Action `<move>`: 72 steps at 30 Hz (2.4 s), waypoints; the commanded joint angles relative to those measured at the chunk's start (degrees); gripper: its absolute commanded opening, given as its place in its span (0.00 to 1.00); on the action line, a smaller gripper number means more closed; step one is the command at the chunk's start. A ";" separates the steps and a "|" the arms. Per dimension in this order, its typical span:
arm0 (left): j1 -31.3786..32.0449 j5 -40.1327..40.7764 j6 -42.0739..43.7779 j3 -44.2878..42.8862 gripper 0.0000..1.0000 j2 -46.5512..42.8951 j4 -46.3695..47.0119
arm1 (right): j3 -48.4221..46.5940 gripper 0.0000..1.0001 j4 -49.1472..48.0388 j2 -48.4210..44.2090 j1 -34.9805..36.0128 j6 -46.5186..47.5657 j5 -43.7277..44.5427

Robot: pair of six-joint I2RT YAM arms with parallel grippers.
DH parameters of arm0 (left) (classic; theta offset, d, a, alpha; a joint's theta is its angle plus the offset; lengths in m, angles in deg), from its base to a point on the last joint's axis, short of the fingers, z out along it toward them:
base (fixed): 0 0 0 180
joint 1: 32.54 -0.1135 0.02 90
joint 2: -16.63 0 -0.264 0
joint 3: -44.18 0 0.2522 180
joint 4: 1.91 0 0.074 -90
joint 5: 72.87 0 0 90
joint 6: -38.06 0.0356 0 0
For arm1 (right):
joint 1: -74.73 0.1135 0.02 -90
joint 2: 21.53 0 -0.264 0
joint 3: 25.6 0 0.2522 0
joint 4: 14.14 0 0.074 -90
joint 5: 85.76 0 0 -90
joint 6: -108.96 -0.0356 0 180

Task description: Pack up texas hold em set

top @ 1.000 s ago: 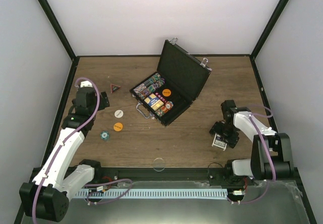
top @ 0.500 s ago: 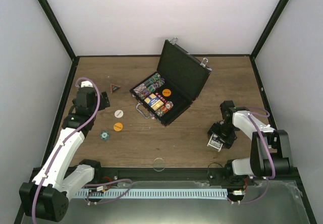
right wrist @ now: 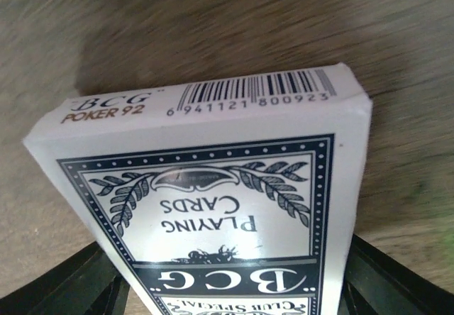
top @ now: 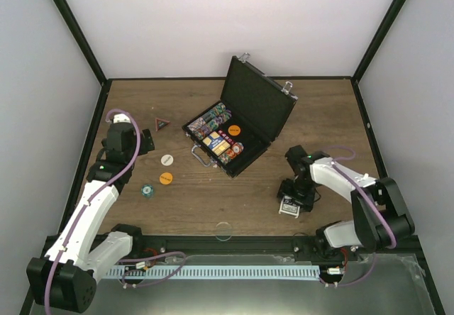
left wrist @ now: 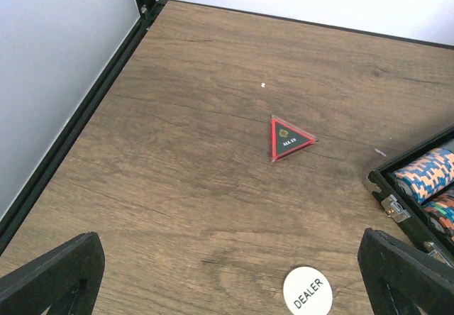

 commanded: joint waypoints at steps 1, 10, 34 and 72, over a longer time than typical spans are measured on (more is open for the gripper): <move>0.16 -0.58 0.74 0.17 1.00 -0.26 1.03 | -3.76 0.75 -3.34 1.52 8.30 -1.79 1.78; -0.21 -0.86 0.91 0.23 1.00 -0.37 1.06 | -15.94 0.74 -8.52 13.09 21.85 10.48 10.73; -0.97 -1.99 1.36 0.21 1.00 -0.28 1.21 | -18.68 0.76 -14.19 20.48 27.22 21.91 16.14; -1.07 -16.64 3.17 -10.29 1.00 4.28 5.03 | -63.55 0.58 -24.38 43.06 12.22 58.58 6.42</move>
